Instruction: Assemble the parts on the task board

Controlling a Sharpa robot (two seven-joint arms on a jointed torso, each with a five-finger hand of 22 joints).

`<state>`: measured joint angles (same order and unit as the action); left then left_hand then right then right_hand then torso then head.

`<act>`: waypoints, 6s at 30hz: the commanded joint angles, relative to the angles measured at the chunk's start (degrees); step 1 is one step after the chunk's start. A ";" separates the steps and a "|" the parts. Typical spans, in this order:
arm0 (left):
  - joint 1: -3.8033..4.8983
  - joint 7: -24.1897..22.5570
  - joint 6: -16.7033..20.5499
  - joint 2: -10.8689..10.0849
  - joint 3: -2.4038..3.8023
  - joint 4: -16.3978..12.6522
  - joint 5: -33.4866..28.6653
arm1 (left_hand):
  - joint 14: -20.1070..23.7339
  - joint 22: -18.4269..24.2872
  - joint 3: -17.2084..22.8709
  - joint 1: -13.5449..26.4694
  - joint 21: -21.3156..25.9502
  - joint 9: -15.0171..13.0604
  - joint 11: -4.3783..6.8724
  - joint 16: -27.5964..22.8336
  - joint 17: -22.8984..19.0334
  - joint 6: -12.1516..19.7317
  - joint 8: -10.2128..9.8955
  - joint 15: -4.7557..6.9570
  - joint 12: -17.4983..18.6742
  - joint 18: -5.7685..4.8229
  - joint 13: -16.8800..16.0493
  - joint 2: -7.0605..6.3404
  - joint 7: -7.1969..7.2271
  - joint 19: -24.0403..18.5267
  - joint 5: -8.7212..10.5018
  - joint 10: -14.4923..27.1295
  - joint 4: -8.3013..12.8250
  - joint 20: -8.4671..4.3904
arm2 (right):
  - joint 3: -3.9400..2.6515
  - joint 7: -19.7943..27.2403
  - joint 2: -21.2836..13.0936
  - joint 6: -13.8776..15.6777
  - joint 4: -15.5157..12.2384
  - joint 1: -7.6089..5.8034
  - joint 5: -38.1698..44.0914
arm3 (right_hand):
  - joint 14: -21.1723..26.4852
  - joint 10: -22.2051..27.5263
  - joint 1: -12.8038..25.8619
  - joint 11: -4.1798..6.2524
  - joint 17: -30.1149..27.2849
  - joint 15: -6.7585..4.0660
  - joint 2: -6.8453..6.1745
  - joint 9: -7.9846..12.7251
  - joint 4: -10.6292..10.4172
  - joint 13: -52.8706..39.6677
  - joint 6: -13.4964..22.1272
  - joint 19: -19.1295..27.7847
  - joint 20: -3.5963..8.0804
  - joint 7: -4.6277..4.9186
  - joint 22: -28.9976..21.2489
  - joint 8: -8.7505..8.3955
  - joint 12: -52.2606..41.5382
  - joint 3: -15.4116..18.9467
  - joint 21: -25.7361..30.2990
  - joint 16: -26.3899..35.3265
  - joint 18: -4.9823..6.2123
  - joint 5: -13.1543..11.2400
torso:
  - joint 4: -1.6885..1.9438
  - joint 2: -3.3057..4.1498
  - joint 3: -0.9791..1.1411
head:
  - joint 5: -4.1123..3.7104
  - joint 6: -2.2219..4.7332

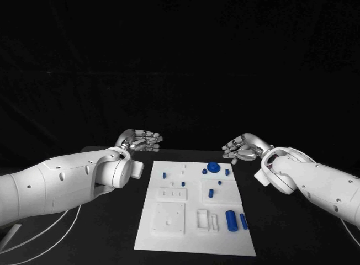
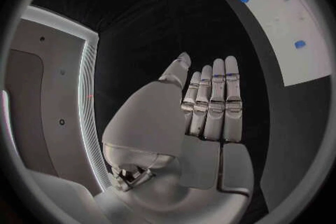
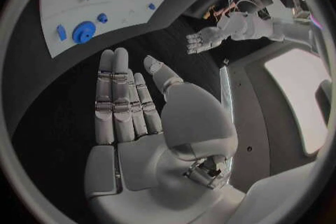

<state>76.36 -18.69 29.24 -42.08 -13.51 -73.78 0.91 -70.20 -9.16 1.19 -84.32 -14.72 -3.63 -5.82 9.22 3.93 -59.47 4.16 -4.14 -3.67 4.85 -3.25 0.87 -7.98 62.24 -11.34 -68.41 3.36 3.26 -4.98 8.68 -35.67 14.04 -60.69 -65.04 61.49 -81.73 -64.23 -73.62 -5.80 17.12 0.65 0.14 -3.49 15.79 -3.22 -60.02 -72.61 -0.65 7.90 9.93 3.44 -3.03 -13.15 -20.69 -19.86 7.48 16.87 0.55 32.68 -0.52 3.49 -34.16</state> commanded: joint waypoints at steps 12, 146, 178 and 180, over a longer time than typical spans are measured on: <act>1.55 -1.15 -3.27 -4.31 0.37 -9.14 2.17 | 0.57 -7.22 0.36 2.80 -8.21 0.01 -0.41 0.93 -0.16 0.51 -0.40 -0.28 0.24 -0.73 -0.06 0.09 -0.19 -6.52 -0.32 1.22 2.97 -0.03 | -0.05 -5.30 3.57 -1.72 2.41 -0.67 29.20 | -1.86 -0.73 2.39 0.74 18.43 -1.42 -4.10 -0.12 0.33 -0.12 -2.46 -7.83 2.69 -1.20 15.09 0.12 -0.28 -6.83 -17.47 -27.81 1.99 -1.49 | 3.03 4.68 -0.40 | -2.45 0.36; 5.66 0.56 -4.27 -4.70 1.08 -15.04 3.91 | 0.67 -5.83 -0.91 3.65 -6.40 0.00 -0.98 1.12 -0.16 1.21 -0.35 -0.48 0.21 -0.58 -0.07 0.24 -0.43 -5.33 -0.12 3.06 3.42 0.27 | -0.13 -19.47 17.26 10.95 9.47 -2.00 46.97 | -0.63 -9.98 1.57 3.37 13.13 -3.31 -4.80 -0.44 -1.37 -0.21 -11.62 -10.01 4.62 -2.90 47.01 0.21 -0.29 -24.40 -14.72 -32.99 -0.01 -12.78 | 6.04 11.87 -2.77 | -3.31 5.16; 6.02 0.91 -4.49 -4.57 1.08 -14.93 4.13 | 0.70 -5.65 -1.35 3.70 -6.18 0.00 -1.05 1.11 -0.16 1.22 -0.35 -0.52 0.20 -0.58 -0.08 0.39 -0.45 -5.23 0.07 3.31 3.52 0.31 | -0.10 -18.50 18.05 9.74 11.79 -2.00 44.81 | -0.67 2.88 1.76 -0.06 12.10 -0.74 -8.69 -0.06 -1.55 -0.11 -1.83 -10.81 2.40 -1.87 47.53 0.09 -0.45 -20.79 -7.72 -32.21 1.26 -11.91 | 6.01 11.92 -3.03 | -3.29 5.08; 6.03 0.92 -4.46 -4.61 1.08 -14.89 4.13 | 0.72 -5.59 -1.43 3.65 -6.12 0.01 -1.10 1.10 -0.16 1.28 -0.37 -0.54 0.20 -0.57 -0.08 0.40 -0.47 -5.19 0.08 3.47 3.53 0.32 | -0.09 -18.26 17.90 10.28 11.67 -2.00 44.23 | -0.59 7.97 -0.77 -1.05 11.64 -0.14 -9.00 -0.07 -2.35 -0.06 0.15 -11.12 1.65 -2.32 46.75 0.12 -0.20 -14.69 -6.46 -31.85 2.20 -11.89 | 5.99 11.93 -3.03 | -3.29 5.07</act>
<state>82.19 -17.60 25.57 -46.76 -12.49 -88.60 4.75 -69.79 -14.81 0.11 -81.04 -21.10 -3.59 -6.96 10.16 3.86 -58.65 3.95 -4.53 -3.67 4.43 -3.26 0.98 -8.38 56.65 -11.47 -65.22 6.86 3.61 -5.09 -10.40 -17.69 24.20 -48.97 -67.05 106.98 -82.36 -57.94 -73.77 -6.52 28.90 0.13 -8.70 -3.61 13.64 -3.36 -60.47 -83.75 1.28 5.78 56.90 3.74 -3.50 -29.47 -27.51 -51.96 8.58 5.11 6.58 44.64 -3.54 0.18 -29.05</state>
